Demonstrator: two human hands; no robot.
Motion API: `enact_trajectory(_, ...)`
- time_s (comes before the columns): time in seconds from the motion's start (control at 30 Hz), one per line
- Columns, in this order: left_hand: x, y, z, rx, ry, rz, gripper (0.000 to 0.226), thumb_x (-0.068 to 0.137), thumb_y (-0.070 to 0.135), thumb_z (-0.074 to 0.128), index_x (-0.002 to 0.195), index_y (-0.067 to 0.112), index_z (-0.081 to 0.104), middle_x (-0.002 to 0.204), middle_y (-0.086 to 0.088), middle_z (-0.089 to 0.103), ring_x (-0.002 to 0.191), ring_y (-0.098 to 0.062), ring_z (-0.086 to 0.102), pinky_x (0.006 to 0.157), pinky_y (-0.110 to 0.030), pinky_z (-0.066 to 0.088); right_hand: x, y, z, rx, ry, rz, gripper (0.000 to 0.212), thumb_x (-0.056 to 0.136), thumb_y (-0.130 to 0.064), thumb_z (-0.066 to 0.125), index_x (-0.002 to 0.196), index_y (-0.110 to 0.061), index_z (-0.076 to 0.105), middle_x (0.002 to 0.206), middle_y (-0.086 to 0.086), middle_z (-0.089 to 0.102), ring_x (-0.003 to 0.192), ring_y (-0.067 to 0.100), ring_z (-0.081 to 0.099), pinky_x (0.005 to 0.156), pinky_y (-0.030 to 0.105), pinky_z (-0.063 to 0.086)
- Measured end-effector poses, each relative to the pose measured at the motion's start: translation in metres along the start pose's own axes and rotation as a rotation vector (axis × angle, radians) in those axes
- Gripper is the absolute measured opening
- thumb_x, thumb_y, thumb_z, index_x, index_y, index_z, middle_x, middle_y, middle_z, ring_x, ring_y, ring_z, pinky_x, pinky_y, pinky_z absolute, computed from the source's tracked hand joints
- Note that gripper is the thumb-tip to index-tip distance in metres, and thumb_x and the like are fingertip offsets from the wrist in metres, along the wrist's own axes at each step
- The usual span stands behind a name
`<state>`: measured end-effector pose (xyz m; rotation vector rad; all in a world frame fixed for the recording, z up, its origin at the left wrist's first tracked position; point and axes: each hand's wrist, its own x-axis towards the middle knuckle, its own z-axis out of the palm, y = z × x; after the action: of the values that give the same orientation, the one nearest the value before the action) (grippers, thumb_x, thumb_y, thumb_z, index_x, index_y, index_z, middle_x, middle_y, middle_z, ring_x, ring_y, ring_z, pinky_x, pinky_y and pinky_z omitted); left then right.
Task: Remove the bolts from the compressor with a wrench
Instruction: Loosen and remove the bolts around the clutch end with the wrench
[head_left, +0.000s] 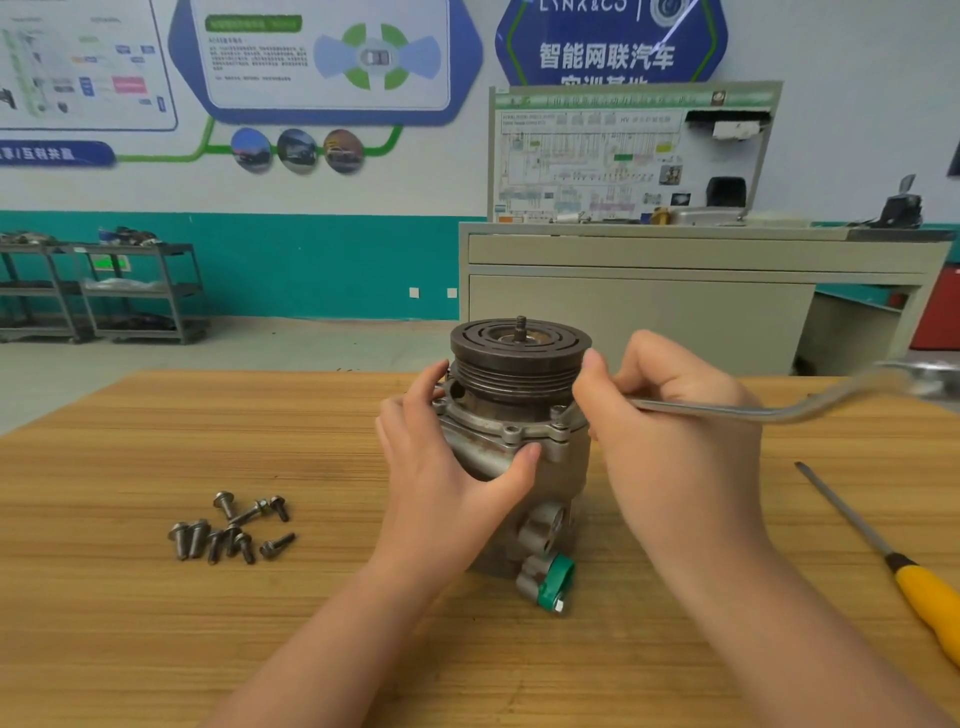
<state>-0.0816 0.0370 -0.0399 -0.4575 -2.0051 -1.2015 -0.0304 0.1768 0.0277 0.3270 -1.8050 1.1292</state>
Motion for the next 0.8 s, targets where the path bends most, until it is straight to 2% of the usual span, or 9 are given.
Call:
enact_trajectory(0.07,0.0,-0.001,0.001,-0.002,0.009,0.011,0.083,0.06,0.068,0.063,0.125,0.06,0.011,0.115,0.043,0.016,0.12,-0.004,0.031,0.091,-0.01,0.029,-0.003,-0.005,0.005,-0.064,0.007,-0.08,0.05,0.09,-0.009,0.062,0.054,-0.024,0.03,0.045,-0.003,0.031,0.045,0.008,0.036,0.043,0.012,0.026)
enact_trajectory(0.13,0.0,-0.002,0.001,0.002,0.015,0.024,0.086,0.061,0.066,0.069,0.125,0.063,0.011,0.115,0.043,0.017,0.118,-0.004,0.032,0.091,-0.01,0.029,-0.009,-0.01,0.007,-0.167,-0.038,-0.187,0.052,0.087,-0.009,0.06,0.06,-0.033,0.023,0.047,-0.01,0.024,0.044,0.005,0.033,0.043,0.01,0.025)
enact_trajectory(0.23,-0.001,-0.001,0.001,-0.007,0.021,0.016,0.082,0.061,0.068,0.067,0.119,0.073,0.008,0.115,0.043,0.018,0.116,0.003,0.031,0.088,-0.011,0.032,-0.023,-0.006,0.006,-0.316,-0.097,-0.346,0.041,0.084,-0.008,0.06,0.065,-0.03,0.03,0.055,-0.015,0.027,0.045,0.005,0.03,0.042,0.016,0.027)
enact_trajectory(0.3,-0.001,0.001,0.001,-0.007,0.016,0.016,0.081,0.061,0.069,0.064,0.12,0.07,0.01,0.116,0.041,0.019,0.117,0.004,0.03,0.088,-0.009,0.031,-0.029,0.003,0.002,-0.228,-0.09,-0.332,0.036,0.087,-0.013,0.058,0.063,-0.026,0.035,0.055,-0.01,0.032,0.047,0.008,0.033,0.043,0.019,0.029)
enact_trajectory(0.4,-0.001,0.002,0.0,-0.005,0.003,0.005,0.083,0.06,0.069,0.063,0.124,0.062,0.01,0.115,0.044,0.017,0.118,-0.001,0.03,0.09,-0.004,0.028,-0.025,0.017,-0.008,0.084,-0.046,-0.045,0.039,0.09,-0.022,0.065,0.059,-0.015,0.043,0.053,0.001,0.044,0.048,0.006,0.039,0.044,0.016,0.031)
enact_trajectory(0.47,-0.001,0.002,-0.001,-0.004,-0.012,-0.009,0.085,0.06,0.069,0.061,0.126,0.058,0.01,0.115,0.044,0.016,0.12,-0.003,0.03,0.091,-0.007,0.028,-0.015,0.026,-0.013,0.296,-0.068,0.154,0.035,0.085,-0.02,0.071,0.058,-0.016,0.049,0.052,0.005,0.052,0.043,0.004,0.045,0.042,0.017,0.038)
enact_trajectory(0.63,-0.001,0.003,-0.002,-0.006,-0.014,-0.019,0.082,0.059,0.069,0.06,0.125,0.057,0.013,0.116,0.04,0.017,0.12,-0.003,0.03,0.091,-0.008,0.028,0.026,0.055,-0.018,0.808,-0.406,0.601,0.025,0.068,-0.02,0.071,0.053,-0.023,0.051,0.049,0.002,0.053,0.036,0.008,0.042,0.036,0.016,0.031)
enact_trajectory(0.73,-0.002,0.005,-0.002,-0.014,-0.016,-0.029,0.081,0.058,0.069,0.061,0.124,0.059,0.015,0.115,0.041,0.018,0.121,-0.003,0.03,0.091,-0.008,0.029,0.034,0.069,-0.013,1.016,-0.511,0.741,0.02,0.078,-0.009,0.062,0.06,-0.016,0.055,0.051,0.002,0.052,0.036,0.005,0.043,0.034,0.013,0.03)
enact_trajectory(0.8,-0.001,0.005,-0.002,-0.019,-0.012,-0.027,0.082,0.057,0.069,0.061,0.125,0.058,0.015,0.115,0.041,0.019,0.121,-0.003,0.031,0.091,-0.009,0.029,0.031,0.07,-0.009,1.116,-0.471,0.758,0.02,0.079,-0.011,0.061,0.061,-0.017,0.056,0.05,0.002,0.052,0.035,0.005,0.043,0.032,0.013,0.029)
